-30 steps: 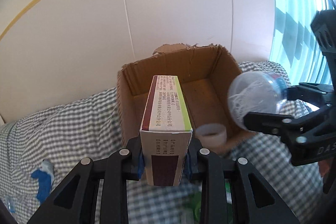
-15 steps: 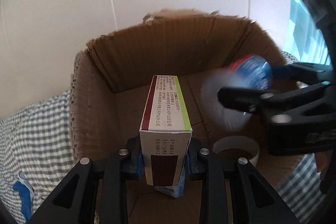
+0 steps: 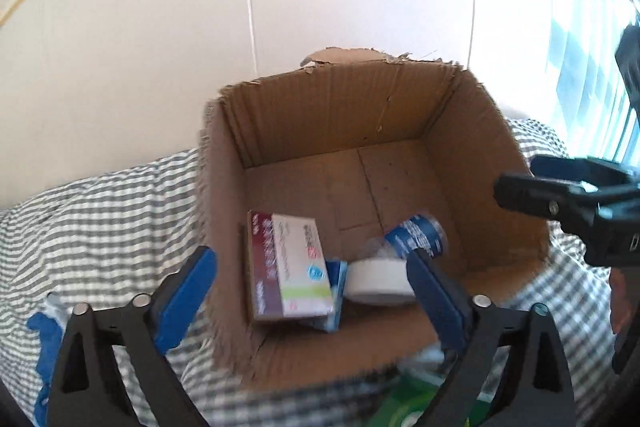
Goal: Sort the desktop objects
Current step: 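Open both grippers to drop the medicine box and jar into the box, then move both open grippers back toward the remaining items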
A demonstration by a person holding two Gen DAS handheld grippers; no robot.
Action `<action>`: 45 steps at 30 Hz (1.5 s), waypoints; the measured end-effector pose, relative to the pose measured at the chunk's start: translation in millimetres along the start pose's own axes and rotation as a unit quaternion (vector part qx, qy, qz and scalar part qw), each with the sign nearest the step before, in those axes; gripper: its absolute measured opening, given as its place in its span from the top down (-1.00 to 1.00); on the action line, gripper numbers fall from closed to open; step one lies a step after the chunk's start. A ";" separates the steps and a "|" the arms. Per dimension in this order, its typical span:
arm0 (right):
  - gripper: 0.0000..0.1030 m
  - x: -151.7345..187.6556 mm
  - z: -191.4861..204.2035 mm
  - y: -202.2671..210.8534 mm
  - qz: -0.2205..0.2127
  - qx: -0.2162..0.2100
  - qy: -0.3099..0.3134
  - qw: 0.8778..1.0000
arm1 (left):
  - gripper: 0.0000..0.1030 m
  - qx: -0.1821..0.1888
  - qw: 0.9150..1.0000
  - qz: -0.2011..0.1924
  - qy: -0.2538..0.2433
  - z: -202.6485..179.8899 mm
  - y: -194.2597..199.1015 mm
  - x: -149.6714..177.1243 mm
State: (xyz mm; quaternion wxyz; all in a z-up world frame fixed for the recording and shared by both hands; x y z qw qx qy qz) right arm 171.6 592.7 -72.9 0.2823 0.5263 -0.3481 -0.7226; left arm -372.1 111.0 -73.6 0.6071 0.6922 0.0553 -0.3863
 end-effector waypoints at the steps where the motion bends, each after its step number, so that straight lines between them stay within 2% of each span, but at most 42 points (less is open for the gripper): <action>1: -0.77 6.3 -1.4 2.0 0.002 0.000 -0.001 1.000 | -0.92 -0.001 1.000 0.002 0.000 0.1 5.9 4.9; 5: -0.77 40.6 -2.3 18.1 0.015 -0.015 -0.011 1.000 | -0.92 -0.018 1.000 0.020 0.002 2.4 33.9 28.5; 8: -0.77 66.9 -3.0 27.4 0.020 -0.012 -0.019 1.000 | -0.92 -0.047 0.998 0.044 0.020 9.8 42.2 48.8; 14: -0.77 118.3 10.6 56.0 0.031 -0.006 -0.002 0.999 | -0.92 -0.035 0.996 0.066 0.048 9.2 70.0 105.8; 22: -0.77 177.1 20.7 103.7 0.021 -0.020 -0.016 0.999 | -0.92 -0.045 0.993 0.087 0.061 -9.0 101.7 158.3; 28: -0.77 221.4 34.2 114.8 0.036 -0.027 -0.026 0.999 | -0.92 -0.022 0.994 0.101 0.033 -42.3 121.8 198.8; 32: -0.77 238.9 45.5 122.1 0.039 -0.034 -0.024 0.998 | -0.92 -0.038 0.993 0.113 -0.007 -58.6 121.9 224.0; 34: -0.77 244.9 50.2 124.9 0.040 -0.035 -0.019 0.998 | -0.92 -0.033 0.992 0.118 -0.011 -63.9 121.9 237.9; 35: -0.77 247.7 53.4 126.0 0.040 -0.034 -0.016 0.998 | -0.89 -0.028 0.992 0.120 -0.013 -65.8 122.1 242.6; 37: -0.77 252.5 59.5 129.0 0.040 -0.036 -0.011 0.998 | -0.67 -0.027 0.992 0.123 -0.015 -68.3 122.2 249.4; 39: -0.77 254.8 65.2 129.5 0.041 -0.038 -0.008 0.998 | -0.28 -0.028 0.992 0.124 -0.018 -70.6 122.1 253.8; 41: -0.77 257.0 70.6 127.7 0.043 -0.036 -0.002 0.998 | -0.09 -0.025 0.991 0.130 -0.028 -75.3 119.0 256.6; 42: -0.77 258.1 73.2 125.7 0.045 -0.034 0.001 0.998 | -0.02 -0.024 0.991 0.132 -0.031 -77.4 116.7 257.8; 45: -0.77 262.3 78.8 119.8 0.052 -0.032 0.005 0.998 | -0.02 -0.002 0.988 0.150 -0.039 -83.7 104.8 264.8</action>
Point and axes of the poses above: each gripper's, at about its wrist camera, not at the fingertips, and y roughly against the way its jaws point, z to its left, x to its underside, the point moved 8 cm from there along -y, roughly the way its jaws point, and after that the axes turned 14 degrees about z, right-handed, at the moved point
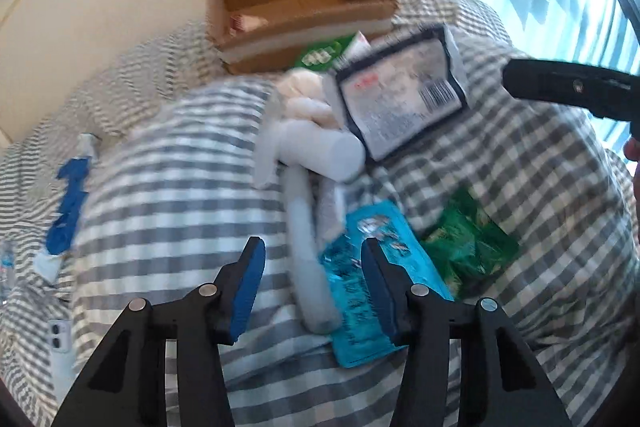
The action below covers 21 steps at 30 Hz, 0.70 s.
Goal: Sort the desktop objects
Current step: 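Move both open grippers back toward the remaining items, then grasp the long white tube with the left gripper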
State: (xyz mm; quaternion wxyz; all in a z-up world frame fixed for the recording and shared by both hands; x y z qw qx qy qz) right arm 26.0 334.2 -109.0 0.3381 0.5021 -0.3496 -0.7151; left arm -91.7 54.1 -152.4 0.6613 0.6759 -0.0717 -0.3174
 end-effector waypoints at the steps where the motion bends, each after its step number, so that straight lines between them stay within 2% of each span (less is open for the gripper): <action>1: -0.77 1.1 0.7 -1.7 0.003 0.000 0.001 1.000 | -0.02 -0.003 1.000 0.009 0.003 1.5 -7.3 1.1; 2: -0.77 2.3 2.0 -4.4 0.006 -0.001 0.002 1.000 | 0.04 -0.008 1.000 0.013 0.009 4.9 -14.3 1.4; 3: -0.77 3.2 3.2 -6.4 0.008 0.000 0.004 1.000 | 0.33 -0.005 1.000 0.014 0.014 7.5 -18.0 1.5; 5: -0.77 4.7 5.1 -9.5 0.013 0.000 0.005 1.000 | 0.71 0.013 0.999 0.020 0.031 14.9 -19.9 2.1; 8: -0.77 7.7 9.7 -13.4 0.019 0.000 0.012 1.000 | 0.71 0.027 0.999 0.013 0.043 19.8 -11.0 1.8; 14: -0.77 16.4 30.8 -22.5 0.038 -0.021 0.040 0.998 | 0.71 0.025 0.999 -0.015 0.042 26.6 13.3 -3.6; 21: -0.77 33.0 64.6 -39.8 0.077 -0.037 0.089 0.992 | 0.71 0.020 0.998 -0.022 0.057 46.0 18.5 -2.4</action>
Point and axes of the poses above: each gripper's, at about its wrist camera, not at the fingertips, and y roughly against the way its jaws point, z to its left, x to its underside, the point moved 8 cm from there along -y, roughly the way its jaws point, and after that the axes turned 14 degrees about z, right-handed, at the moved point
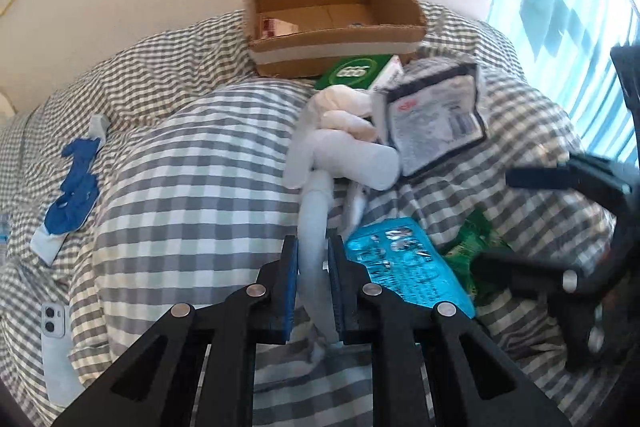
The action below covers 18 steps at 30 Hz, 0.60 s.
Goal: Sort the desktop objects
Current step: 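Grasp the long white tube with the left gripper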
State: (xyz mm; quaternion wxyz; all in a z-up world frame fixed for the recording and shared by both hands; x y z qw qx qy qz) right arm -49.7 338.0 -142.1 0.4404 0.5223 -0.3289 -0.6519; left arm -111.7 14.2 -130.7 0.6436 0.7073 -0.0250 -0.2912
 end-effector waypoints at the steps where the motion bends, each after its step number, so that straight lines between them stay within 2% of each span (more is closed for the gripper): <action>1: -0.77 1.0 4.3 -2.5 0.005 -0.003 0.006 1.000 | 0.71 0.003 1.000 -0.003 0.007 3.9 1.6 -0.6; 7: -0.77 1.0 29.4 -29.3 0.050 -0.020 0.022 0.998 | 0.71 -0.006 0.999 -0.039 0.034 27.7 25.3 -7.5; 11: -0.77 -1.6 35.3 -58.7 0.106 -0.028 -0.012 0.994 | 0.71 -0.005 0.998 -0.037 0.042 37.0 24.4 -4.9; 15: -0.77 -6.1 46.9 -74.2 0.125 -0.029 -0.014 0.992 | 0.71 -0.002 0.999 -0.036 0.039 35.2 22.3 -2.3; 18: -0.78 -8.2 50.2 -88.2 0.137 -0.007 -0.012 0.990 | 0.71 0.001 0.999 -0.034 0.042 36.1 19.8 -1.4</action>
Point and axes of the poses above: each gripper's, at about its wrist camera, not at the fingertips, and y roughly against the way its jaws point, z to its left, x to its underside, the point moved 8 cm from there along -y, roughly the way its jaws point, and after that the axes turned 14 degrees about z, right-handed, at the moved point
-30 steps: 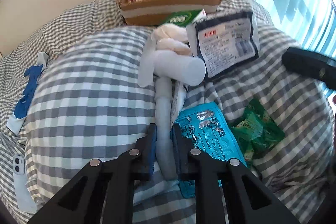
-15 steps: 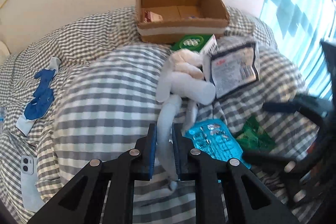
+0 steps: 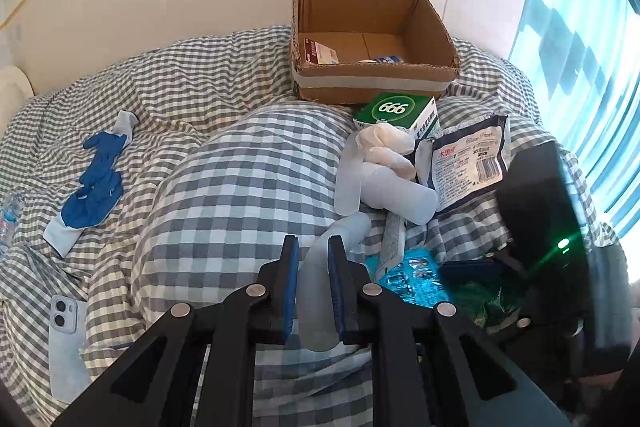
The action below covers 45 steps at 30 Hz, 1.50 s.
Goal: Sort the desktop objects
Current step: 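Grasp the long white tube with the left gripper, then grasp the teal blister pack with the right gripper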
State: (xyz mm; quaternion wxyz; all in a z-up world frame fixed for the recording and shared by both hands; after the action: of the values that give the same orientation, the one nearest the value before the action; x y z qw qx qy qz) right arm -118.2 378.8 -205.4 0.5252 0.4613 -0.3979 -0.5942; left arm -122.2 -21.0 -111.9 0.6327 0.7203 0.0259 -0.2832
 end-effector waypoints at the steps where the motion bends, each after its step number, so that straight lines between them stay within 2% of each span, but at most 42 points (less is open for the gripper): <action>1: -0.79 0.0 1.2 -3.2 0.002 0.001 0.003 1.000 | 0.71 0.000 1.000 0.001 0.002 1.0 -1.0 0.6; 4: -0.77 0.1 -1.0 -7.0 -0.001 0.004 0.009 1.000 | 0.71 0.001 1.000 0.006 0.006 3.6 -4.3 2.0; 9: -0.53 11.3 -4.0 5.8 -0.016 0.001 0.016 1.000 | 0.71 0.004 1.000 -0.002 0.004 2.4 1.1 2.0; 12: -0.47 15.1 -2.0 18.1 -0.028 -0.005 0.021 0.999 | 0.71 0.006 1.000 -0.009 -0.001 -1.2 6.4 0.4; 25: -0.41 40.2 -3.0 75.5 -0.098 0.021 0.035 0.994 | 0.71 0.015 0.998 -0.062 -0.015 -15.5 48.7 -19.4; 27: -0.40 43.4 -1.9 81.5 -0.103 0.016 0.038 0.994 | 0.71 0.015 0.998 -0.059 -0.023 -18.4 47.2 -19.1; 31: -0.40 35.8 -3.3 84.2 -0.109 0.023 0.030 0.993 | 0.67 0.015 0.999 -0.016 -0.039 -26.9 21.3 -9.0; 32: -0.40 36.2 -8.1 84.7 -0.109 0.024 0.024 0.993 | 0.61 0.014 0.999 0.000 -0.047 -30.2 11.8 -4.3; 34: -0.40 37.6 -16.0 84.9 -0.108 0.029 0.014 0.994 | 0.19 0.011 0.998 0.026 -0.060 -35.7 -5.4 4.5; 35: -0.41 38.5 -20.9 85.1 -0.108 0.033 0.007 0.994 | -0.18 0.004 0.997 0.037 -0.065 -37.3 -14.8 9.7; 36: -0.41 38.0 -24.7 84.7 -0.108 0.033 0.003 0.994 | -0.22 -0.006 0.997 0.044 -0.070 -38.0 -23.0 13.2; 38: -0.41 39.3 -32.1 86.3 -0.109 0.029 -0.006 0.994 | -0.18 -0.022 0.996 0.053 -0.074 -37.1 -35.5 18.0; 41: -0.41 40.3 -40.7 87.9 -0.111 0.025 -0.015 0.993 | 0.67 -0.033 0.995 0.053 -0.075 -33.7 -42.1 19.9; 43: -0.41 41.2 -43.1 89.3 -0.113 0.021 -0.016 0.993 | 0.68 -0.018 0.996 0.051 -0.073 -33.8 -38.1 19.1; 45: -0.41 41.5 -43.7 90.5 -0.116 0.018 -0.017 0.993 | 0.70 -0.019 0.996 0.047 -0.080 -34.6 -33.2 19.8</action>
State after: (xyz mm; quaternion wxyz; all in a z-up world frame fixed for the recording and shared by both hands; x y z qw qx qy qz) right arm -53.7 326.3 -135.4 0.4377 0.5031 -0.3615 -0.6516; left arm -105.8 11.3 -149.1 0.6591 0.6835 -0.0533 -0.3090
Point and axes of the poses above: each gripper's, at about its wrist camera, not at the fingertips, and y roughly against the way its jaws point, z to its left, x to its underside, the point moved 8 cm from there along -y, roughly the way its jaws point, and after that the axes turned 14 degrees about z, right-handed, at the moved point
